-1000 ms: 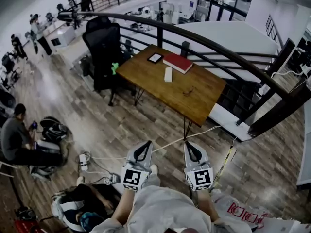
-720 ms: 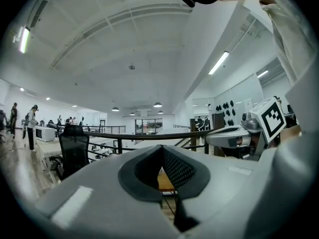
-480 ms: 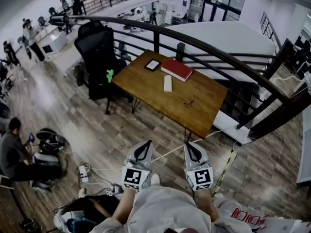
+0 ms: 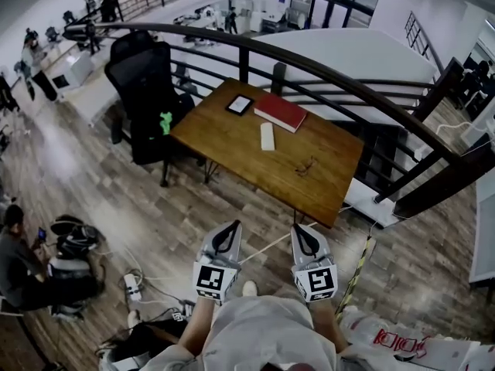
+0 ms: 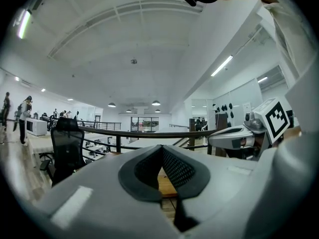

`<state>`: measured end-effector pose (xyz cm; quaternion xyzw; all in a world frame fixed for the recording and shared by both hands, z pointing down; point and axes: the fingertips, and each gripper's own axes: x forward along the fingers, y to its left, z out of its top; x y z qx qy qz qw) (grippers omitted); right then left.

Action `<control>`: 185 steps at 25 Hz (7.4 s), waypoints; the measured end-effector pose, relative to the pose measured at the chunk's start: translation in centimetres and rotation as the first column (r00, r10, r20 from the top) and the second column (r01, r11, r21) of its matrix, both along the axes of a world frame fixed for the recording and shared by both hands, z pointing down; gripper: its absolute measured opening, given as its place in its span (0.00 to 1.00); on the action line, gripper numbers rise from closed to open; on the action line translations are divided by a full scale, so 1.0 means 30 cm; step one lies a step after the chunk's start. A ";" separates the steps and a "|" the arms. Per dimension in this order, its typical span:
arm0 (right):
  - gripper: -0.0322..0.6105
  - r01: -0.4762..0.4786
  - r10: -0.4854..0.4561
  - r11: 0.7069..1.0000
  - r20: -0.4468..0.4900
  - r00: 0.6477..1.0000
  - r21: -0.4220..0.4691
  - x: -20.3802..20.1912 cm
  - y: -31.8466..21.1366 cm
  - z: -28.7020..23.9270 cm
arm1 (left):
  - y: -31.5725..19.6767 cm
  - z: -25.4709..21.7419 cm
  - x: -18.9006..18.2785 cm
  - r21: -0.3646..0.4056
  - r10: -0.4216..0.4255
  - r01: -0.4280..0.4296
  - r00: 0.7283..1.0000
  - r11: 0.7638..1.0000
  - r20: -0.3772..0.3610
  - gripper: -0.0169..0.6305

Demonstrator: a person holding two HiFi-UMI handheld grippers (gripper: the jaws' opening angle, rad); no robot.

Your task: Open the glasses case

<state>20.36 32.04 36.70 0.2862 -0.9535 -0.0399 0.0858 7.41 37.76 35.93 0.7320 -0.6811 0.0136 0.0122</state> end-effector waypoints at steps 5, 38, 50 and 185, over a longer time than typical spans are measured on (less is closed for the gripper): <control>0.06 -0.022 0.022 1.000 -0.016 1.000 -0.012 -0.024 -0.037 0.022 | -0.058 0.019 -0.022 -0.010 0.028 -0.028 1.000 1.000 -0.005 0.06; 0.06 0.105 -0.103 0.993 0.025 0.994 -0.052 -0.278 -0.782 0.018 | -0.721 -0.015 -0.246 -0.057 -0.100 0.102 0.994 0.993 0.039 0.06; 0.06 0.133 -0.132 0.987 0.018 0.991 -0.094 -0.324 -0.949 0.086 | -0.903 0.040 -0.267 -0.102 -0.104 0.108 0.994 0.989 0.044 0.06; 0.57 -0.417 0.038 0.768 -0.615 0.787 -0.486 -0.884 -1.528 1.170 | -1.844 1.179 -0.577 -0.672 0.556 -0.472 0.824 0.571 -0.107 0.06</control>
